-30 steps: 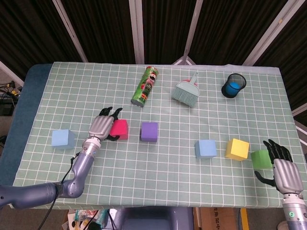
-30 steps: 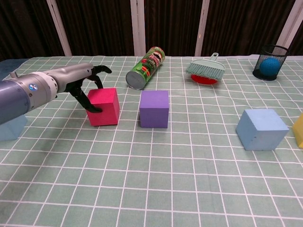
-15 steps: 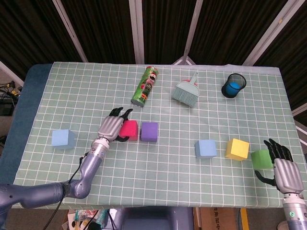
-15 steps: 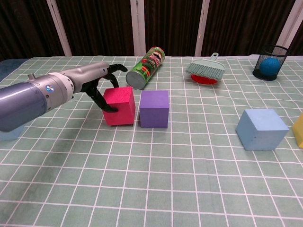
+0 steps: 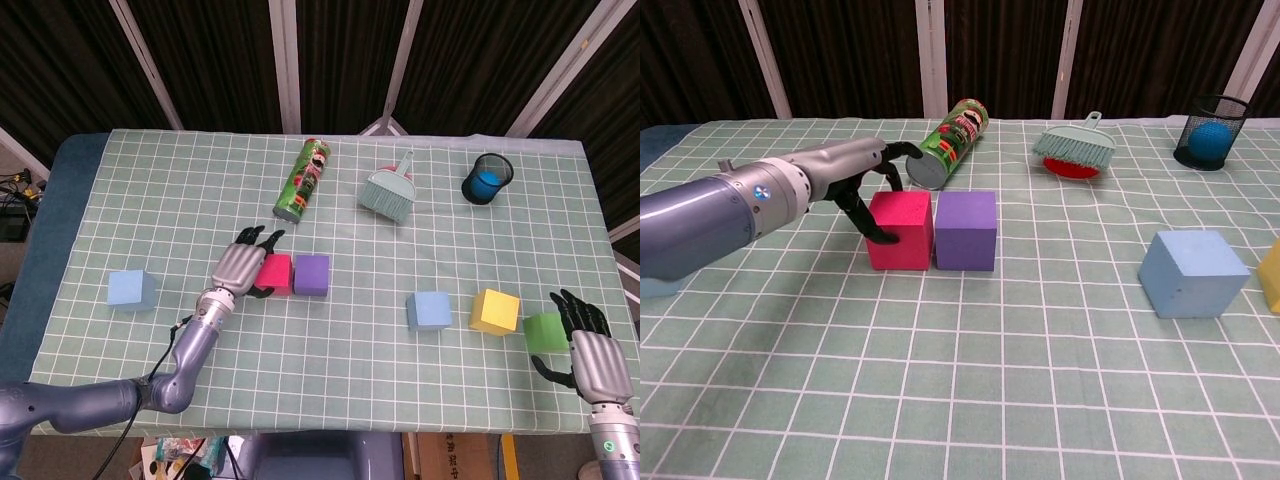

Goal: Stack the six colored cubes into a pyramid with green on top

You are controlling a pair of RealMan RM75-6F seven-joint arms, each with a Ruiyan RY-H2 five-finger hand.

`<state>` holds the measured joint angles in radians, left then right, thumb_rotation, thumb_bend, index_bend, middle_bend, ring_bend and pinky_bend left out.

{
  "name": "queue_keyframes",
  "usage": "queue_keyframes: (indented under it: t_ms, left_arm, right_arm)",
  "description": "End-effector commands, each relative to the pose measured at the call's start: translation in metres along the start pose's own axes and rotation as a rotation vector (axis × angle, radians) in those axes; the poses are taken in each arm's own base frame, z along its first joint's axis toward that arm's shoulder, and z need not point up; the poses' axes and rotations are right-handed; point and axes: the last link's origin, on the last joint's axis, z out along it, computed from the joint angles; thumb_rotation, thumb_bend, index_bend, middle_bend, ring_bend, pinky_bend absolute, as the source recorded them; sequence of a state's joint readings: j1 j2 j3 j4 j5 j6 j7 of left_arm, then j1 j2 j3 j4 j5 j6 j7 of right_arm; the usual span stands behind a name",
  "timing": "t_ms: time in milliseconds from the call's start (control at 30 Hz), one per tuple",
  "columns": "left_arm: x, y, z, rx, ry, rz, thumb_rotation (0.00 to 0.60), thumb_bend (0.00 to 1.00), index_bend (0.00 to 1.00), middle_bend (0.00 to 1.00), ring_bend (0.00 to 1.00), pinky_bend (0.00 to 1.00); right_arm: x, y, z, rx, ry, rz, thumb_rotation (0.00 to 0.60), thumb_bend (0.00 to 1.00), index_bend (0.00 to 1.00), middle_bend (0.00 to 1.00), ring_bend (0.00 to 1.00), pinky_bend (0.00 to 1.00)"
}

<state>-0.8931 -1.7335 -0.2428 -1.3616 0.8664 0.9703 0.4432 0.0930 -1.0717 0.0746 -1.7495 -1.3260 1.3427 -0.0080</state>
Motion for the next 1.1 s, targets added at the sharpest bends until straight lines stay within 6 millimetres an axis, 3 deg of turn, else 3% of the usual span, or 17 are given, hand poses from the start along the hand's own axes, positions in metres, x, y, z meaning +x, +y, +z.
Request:
queue_keyframes:
  t_ms: [33, 1100]
  left_arm:
    - [-0.0014, 0.0023, 0.0010, -0.006, -0.001, 0.007, 0.600, 0.32, 0.00, 0.38, 0.04, 0.05]
    - [-0.0052, 0.0066, 0.0037, 0.002, 0.008, 0.003, 0.600, 0.32, 0.00, 0.38, 0.04, 0.05]
  right_arm:
    - [0.0002, 0.0001, 0.0000, 0.000, 0.001, 0.000, 0.600, 0.27, 0.00, 0.00, 0.00, 0.00]
    - [0.0003, 0.0001, 0.0006, 0.001, 0.000, 0.002, 0.600, 0.27, 0.00, 0.00, 0.00, 0.00]
